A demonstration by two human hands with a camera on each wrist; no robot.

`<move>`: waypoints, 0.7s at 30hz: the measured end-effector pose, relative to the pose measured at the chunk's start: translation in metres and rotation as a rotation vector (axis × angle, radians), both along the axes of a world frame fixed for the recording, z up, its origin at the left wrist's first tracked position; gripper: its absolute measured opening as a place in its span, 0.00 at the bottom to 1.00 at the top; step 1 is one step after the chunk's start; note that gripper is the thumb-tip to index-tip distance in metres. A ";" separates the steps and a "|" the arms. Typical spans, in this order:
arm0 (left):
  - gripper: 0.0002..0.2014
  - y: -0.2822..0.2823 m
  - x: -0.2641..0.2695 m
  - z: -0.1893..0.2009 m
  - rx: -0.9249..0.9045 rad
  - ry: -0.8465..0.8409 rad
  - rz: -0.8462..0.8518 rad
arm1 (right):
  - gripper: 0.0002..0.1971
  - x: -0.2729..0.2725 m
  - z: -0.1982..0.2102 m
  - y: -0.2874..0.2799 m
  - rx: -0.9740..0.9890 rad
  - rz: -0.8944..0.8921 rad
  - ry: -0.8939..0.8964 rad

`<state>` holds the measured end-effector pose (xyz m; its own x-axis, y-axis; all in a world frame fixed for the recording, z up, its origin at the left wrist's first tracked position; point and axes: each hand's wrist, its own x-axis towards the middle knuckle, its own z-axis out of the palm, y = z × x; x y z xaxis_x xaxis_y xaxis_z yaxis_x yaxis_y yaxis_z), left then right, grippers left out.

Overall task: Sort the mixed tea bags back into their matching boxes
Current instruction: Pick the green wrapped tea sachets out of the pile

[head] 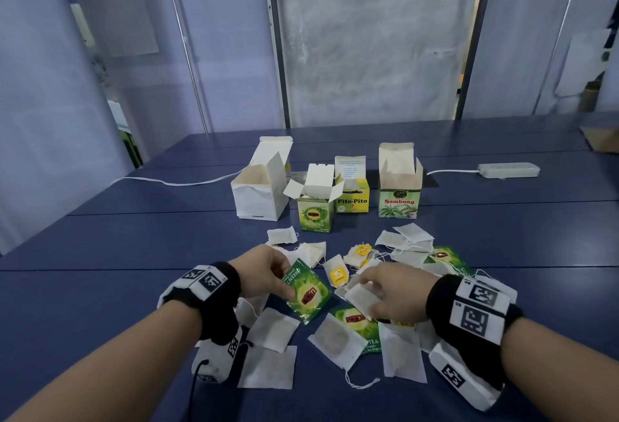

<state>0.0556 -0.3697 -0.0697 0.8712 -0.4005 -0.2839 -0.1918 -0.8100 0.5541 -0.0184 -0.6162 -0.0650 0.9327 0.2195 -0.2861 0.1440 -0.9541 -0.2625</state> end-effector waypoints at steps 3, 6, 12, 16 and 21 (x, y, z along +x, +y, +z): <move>0.09 0.006 0.000 0.002 -0.169 0.090 0.017 | 0.29 -0.002 0.000 0.003 0.028 0.034 -0.016; 0.18 0.011 -0.002 0.002 -0.497 0.190 0.174 | 0.29 -0.005 -0.001 0.005 0.046 0.086 -0.023; 0.18 0.011 -0.009 0.004 -0.638 0.245 0.232 | 0.38 -0.013 -0.001 0.006 -0.021 0.225 0.030; 0.13 0.003 -0.020 0.004 -0.638 0.254 0.319 | 0.45 -0.015 0.000 0.006 -0.235 0.230 0.083; 0.16 -0.005 -0.034 -0.002 -0.642 0.203 0.397 | 0.48 -0.008 0.003 0.009 -0.323 0.186 0.104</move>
<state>0.0211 -0.3746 -0.0719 0.9394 -0.2099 -0.2712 0.2005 -0.3054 0.9309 -0.0269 -0.6075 -0.0615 0.8477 0.2653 -0.4593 0.3110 -0.9501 0.0251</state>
